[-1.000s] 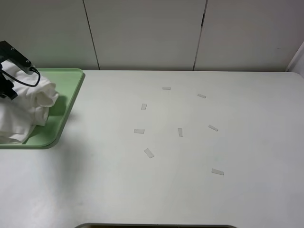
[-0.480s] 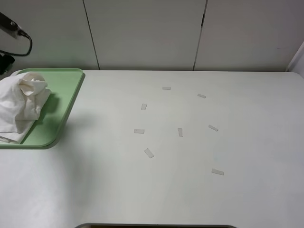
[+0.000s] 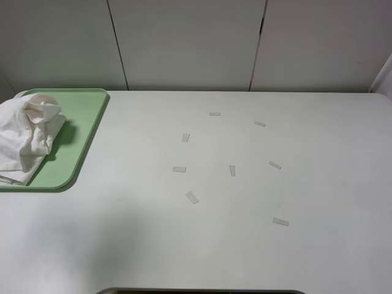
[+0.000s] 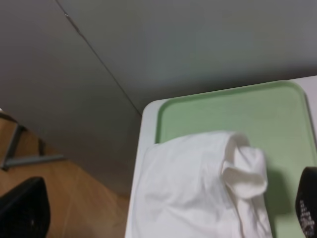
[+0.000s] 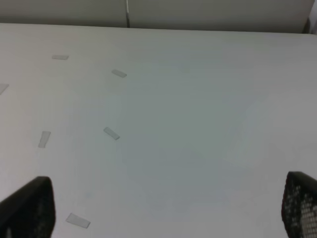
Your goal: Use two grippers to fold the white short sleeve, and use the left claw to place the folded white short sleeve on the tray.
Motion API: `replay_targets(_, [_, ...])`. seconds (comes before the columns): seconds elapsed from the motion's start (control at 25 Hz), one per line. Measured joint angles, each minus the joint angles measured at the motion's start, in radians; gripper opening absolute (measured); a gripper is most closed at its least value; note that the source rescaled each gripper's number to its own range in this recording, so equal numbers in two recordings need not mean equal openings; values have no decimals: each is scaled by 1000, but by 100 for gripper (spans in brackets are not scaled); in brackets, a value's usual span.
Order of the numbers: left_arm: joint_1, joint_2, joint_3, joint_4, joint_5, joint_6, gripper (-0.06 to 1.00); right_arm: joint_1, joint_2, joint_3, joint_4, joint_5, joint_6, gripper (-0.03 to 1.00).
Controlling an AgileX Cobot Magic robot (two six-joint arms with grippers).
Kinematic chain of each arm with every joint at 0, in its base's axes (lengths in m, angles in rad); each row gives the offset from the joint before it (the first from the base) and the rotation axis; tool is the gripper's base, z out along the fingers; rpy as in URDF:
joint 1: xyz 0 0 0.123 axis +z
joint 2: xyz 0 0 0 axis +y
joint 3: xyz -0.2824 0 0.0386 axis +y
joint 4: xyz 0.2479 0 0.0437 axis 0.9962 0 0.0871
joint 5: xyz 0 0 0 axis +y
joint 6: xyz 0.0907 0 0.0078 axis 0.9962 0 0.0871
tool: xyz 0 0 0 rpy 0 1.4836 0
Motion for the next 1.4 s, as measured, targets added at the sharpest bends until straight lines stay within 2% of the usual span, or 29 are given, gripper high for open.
replay_targets(0.24, [-95, -332, 36, -127, 211, 172, 100, 0, 0, 0, 0, 0, 0, 100])
replay_targets(0.4, [-122, -454, 39, -271, 344, 244, 100, 0, 0, 0, 0, 0, 0, 100])
replay_targets(0.56, [-124, -584, 78, -323, 456, 270, 100, 0, 0, 0, 0, 0, 0, 100])
replay_targets(0.64, [-124, -695, 152, -332, 472, 271, 100, 0, 0, 0, 0, 0, 0, 100])
replay_targets(0.72, [-124, -895, 262, -366, 488, 264, 100, 0, 0, 0, 0, 0, 0, 100])
replay_targets(0.84, [-124, -1028, 309, -416, 559, 225, 100, 0, 0, 0, 0, 0, 0, 100])
replay_targets(1.08, [-124, -1071, 346, -512, 632, 172, 100, 0, 0, 0, 0, 0, 0, 100])
replay_targets(1.4, [-125, -1071, 437, -518, 637, 206, 100, 0, 0, 0, 0, 0, 0, 100])
